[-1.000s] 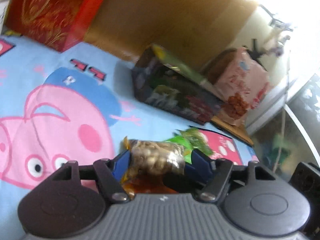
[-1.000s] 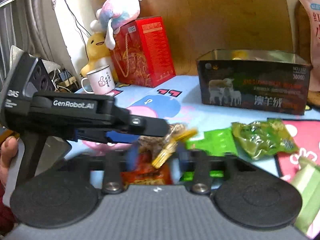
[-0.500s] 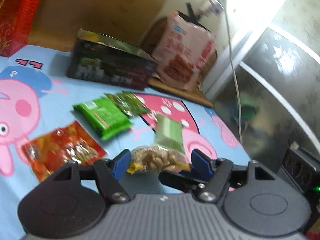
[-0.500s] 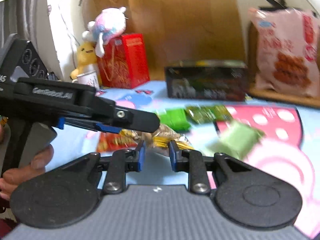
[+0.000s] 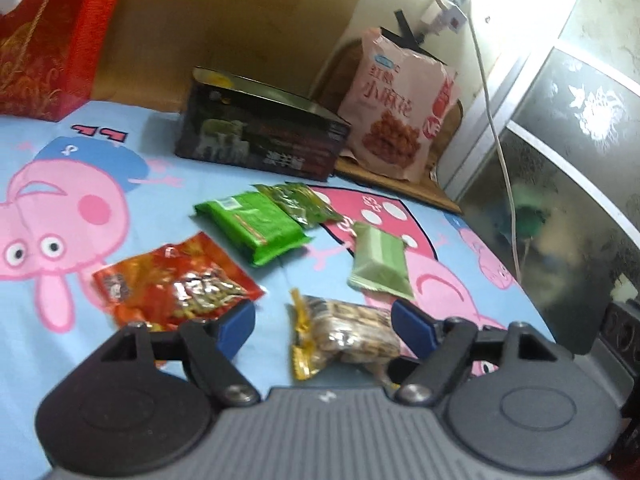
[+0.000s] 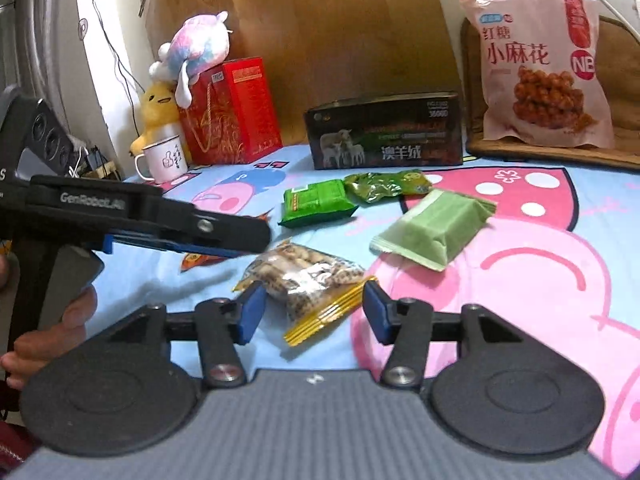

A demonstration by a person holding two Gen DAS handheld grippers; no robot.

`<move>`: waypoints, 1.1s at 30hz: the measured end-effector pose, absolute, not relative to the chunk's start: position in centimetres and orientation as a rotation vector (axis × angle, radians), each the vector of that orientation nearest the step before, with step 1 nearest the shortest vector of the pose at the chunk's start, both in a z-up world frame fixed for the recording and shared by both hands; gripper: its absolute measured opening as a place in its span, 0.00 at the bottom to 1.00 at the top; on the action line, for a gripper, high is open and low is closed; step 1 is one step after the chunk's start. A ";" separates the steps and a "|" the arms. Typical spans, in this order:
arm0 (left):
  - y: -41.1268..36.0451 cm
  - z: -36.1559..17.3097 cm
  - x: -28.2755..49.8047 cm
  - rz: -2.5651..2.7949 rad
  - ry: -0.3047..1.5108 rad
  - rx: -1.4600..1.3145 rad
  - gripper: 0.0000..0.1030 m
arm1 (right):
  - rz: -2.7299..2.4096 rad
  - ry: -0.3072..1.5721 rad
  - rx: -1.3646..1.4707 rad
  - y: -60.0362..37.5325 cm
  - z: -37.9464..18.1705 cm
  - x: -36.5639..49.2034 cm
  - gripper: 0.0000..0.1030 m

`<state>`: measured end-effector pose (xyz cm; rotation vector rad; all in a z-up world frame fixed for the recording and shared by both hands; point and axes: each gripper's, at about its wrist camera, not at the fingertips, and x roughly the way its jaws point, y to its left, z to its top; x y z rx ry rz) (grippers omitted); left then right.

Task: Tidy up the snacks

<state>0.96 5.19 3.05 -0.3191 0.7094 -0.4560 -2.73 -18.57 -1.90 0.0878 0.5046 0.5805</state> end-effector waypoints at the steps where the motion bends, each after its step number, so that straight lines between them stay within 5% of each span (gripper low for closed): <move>1: 5.5 3.0 1.0 -0.455 0.712 -0.331 0.75 | 0.581 0.506 0.087 -18.7 -1.9 -2.7 0.55; 9: 6.2 2.0 1.2 -0.480 0.729 -0.374 0.76 | 0.617 0.537 0.007 -17.1 -2.6 -2.7 0.65; 33: 6.1 0.9 1.0 -0.507 0.698 -0.392 0.85 | 0.620 0.509 -0.159 -13.8 -2.8 -1.9 0.68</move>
